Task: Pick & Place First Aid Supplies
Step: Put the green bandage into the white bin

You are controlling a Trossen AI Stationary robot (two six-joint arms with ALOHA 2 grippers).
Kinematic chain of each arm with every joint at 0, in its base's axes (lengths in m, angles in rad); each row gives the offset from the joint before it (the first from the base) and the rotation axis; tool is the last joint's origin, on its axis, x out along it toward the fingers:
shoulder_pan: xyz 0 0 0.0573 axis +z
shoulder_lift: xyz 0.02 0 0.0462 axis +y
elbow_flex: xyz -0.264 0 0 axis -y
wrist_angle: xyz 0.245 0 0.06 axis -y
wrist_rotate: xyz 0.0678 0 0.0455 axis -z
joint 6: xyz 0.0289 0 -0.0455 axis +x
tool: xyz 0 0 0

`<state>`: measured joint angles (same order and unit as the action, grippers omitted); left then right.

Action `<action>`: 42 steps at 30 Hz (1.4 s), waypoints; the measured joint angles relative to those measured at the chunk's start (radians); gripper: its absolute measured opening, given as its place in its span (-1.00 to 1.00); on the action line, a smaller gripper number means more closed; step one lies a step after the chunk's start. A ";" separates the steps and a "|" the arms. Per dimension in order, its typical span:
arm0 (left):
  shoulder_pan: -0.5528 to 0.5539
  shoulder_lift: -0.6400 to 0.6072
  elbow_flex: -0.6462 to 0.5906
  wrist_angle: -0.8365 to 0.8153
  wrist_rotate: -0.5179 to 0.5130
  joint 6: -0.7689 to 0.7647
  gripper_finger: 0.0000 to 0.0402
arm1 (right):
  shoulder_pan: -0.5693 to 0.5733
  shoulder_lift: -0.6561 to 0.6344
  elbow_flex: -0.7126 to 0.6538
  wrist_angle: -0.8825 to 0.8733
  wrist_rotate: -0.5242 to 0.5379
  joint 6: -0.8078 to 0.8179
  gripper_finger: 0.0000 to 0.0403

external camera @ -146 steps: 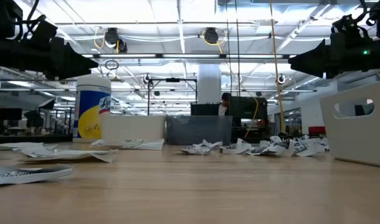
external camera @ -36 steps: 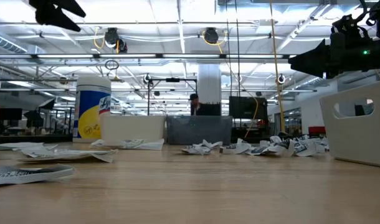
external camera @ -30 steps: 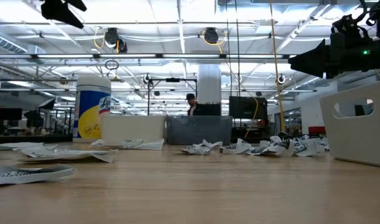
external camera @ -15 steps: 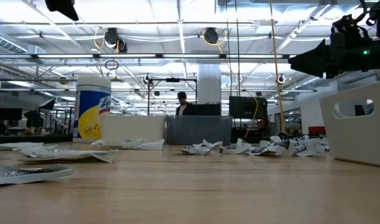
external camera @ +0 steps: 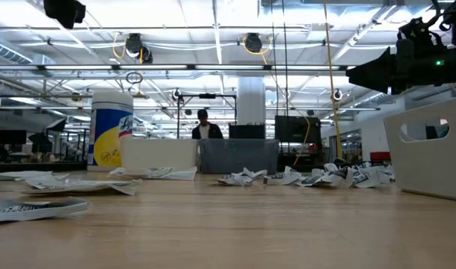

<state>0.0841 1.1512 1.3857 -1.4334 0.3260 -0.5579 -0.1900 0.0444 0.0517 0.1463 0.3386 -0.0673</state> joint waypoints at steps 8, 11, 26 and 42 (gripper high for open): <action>-0.067 0.069 0.000 0.025 -0.002 -0.076 0.82 | 0.000 0.000 0.000 0.000 0.000 0.000 0.38; -0.099 0.092 0.000 0.058 -0.002 -0.076 0.82 | 0.000 0.000 0.000 0.000 0.000 0.000 0.38; -0.256 0.174 0.000 0.075 -0.121 0.577 0.82 | 0.000 0.000 0.000 0.000 0.000 0.000 0.39; -0.394 0.242 -0.001 -0.055 -0.383 0.918 0.82 | 0.000 0.000 0.000 0.000 0.000 0.000 0.38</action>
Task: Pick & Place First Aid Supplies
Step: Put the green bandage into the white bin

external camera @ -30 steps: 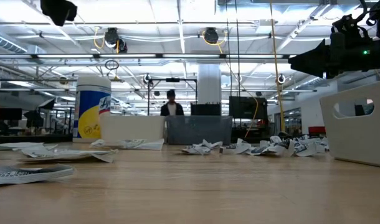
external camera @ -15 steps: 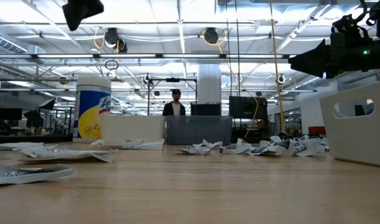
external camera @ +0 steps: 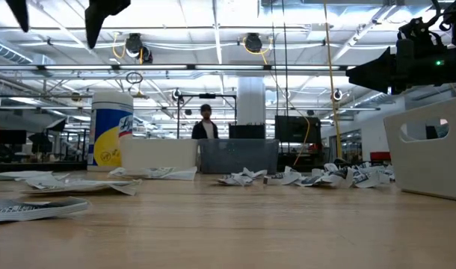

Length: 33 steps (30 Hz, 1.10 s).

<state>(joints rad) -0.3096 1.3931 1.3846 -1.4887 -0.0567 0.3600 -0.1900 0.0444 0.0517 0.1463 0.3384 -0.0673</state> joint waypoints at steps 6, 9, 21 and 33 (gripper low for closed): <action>-0.021 0.024 0.000 -0.010 0.002 -0.007 0.82 | 0.000 0.000 0.000 0.000 0.000 0.000 0.38; -0.029 0.021 0.000 -0.007 0.001 -0.008 0.82 | 0.000 0.000 0.000 0.000 0.000 0.000 0.38; -0.033 0.056 -0.068 0.067 0.002 -0.048 0.82 | 0.000 0.000 0.000 0.000 0.000 0.000 0.38; -0.065 0.061 -0.245 0.261 0.003 -0.024 0.82 | 0.000 0.000 0.000 0.000 0.000 0.000 0.38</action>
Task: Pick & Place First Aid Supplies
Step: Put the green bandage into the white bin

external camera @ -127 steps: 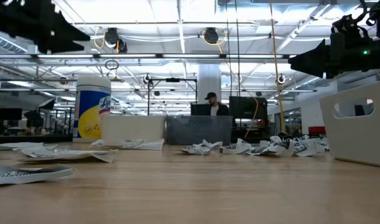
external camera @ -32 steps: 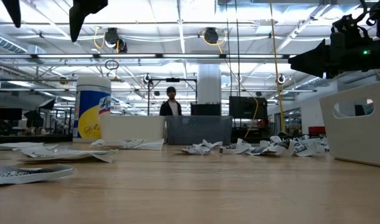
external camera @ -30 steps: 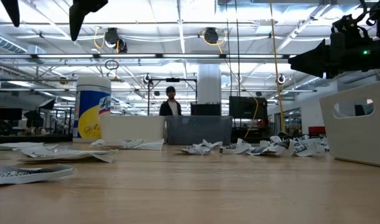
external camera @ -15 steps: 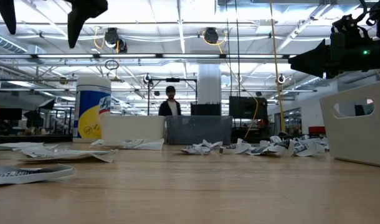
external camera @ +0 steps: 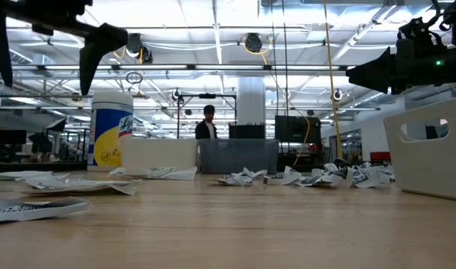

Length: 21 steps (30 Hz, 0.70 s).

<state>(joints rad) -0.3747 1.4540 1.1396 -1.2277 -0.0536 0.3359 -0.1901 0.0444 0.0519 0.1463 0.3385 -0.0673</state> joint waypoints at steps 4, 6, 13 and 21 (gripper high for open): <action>-0.002 0.012 -0.041 0.060 0.001 0.004 0.82 | 0.000 0.000 0.000 0.000 0.000 0.000 0.38; -0.001 0.029 -0.058 0.074 0.002 0.007 0.82 | 0.000 0.000 0.000 0.000 0.000 0.000 0.38; 0.000 0.120 -0.086 0.133 0.008 0.010 0.82 | 0.000 0.000 0.000 0.000 0.000 0.000 0.38; 0.000 0.175 -0.163 0.262 0.012 0.002 0.82 | 0.000 0.000 0.000 0.000 0.000 0.000 0.38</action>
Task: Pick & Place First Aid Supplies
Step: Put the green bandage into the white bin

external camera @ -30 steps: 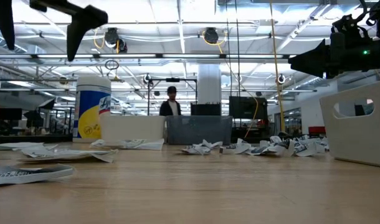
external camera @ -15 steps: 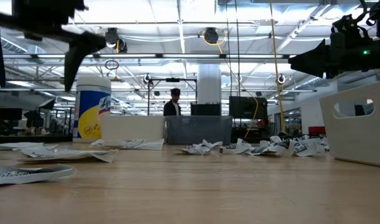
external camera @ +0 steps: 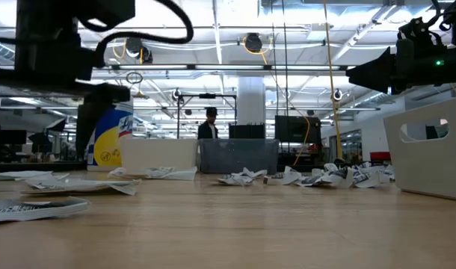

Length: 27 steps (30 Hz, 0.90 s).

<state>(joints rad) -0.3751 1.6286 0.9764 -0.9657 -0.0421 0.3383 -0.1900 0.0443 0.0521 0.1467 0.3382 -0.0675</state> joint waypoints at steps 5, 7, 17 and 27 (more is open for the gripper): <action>0.001 0.003 -0.063 0.080 0.017 0.002 0.82 | 0.000 0.000 0.000 0.000 0.000 0.000 0.38; 0.001 0.003 -0.083 0.113 0.020 0.003 0.82 | 0.000 0.000 0.000 0.000 0.000 0.000 0.38; 0.001 0.003 -0.108 0.157 0.058 0.037 0.82 | 0.000 0.000 0.000 0.000 0.000 0.000 0.38; 0.001 0.003 -0.108 0.164 0.102 0.070 0.29 | 0.000 0.000 0.000 0.000 0.000 0.000 0.38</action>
<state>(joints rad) -0.3740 1.6314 0.8684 -0.8017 0.0602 0.4079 -0.1899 0.0441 0.0517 0.1466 0.3386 -0.0673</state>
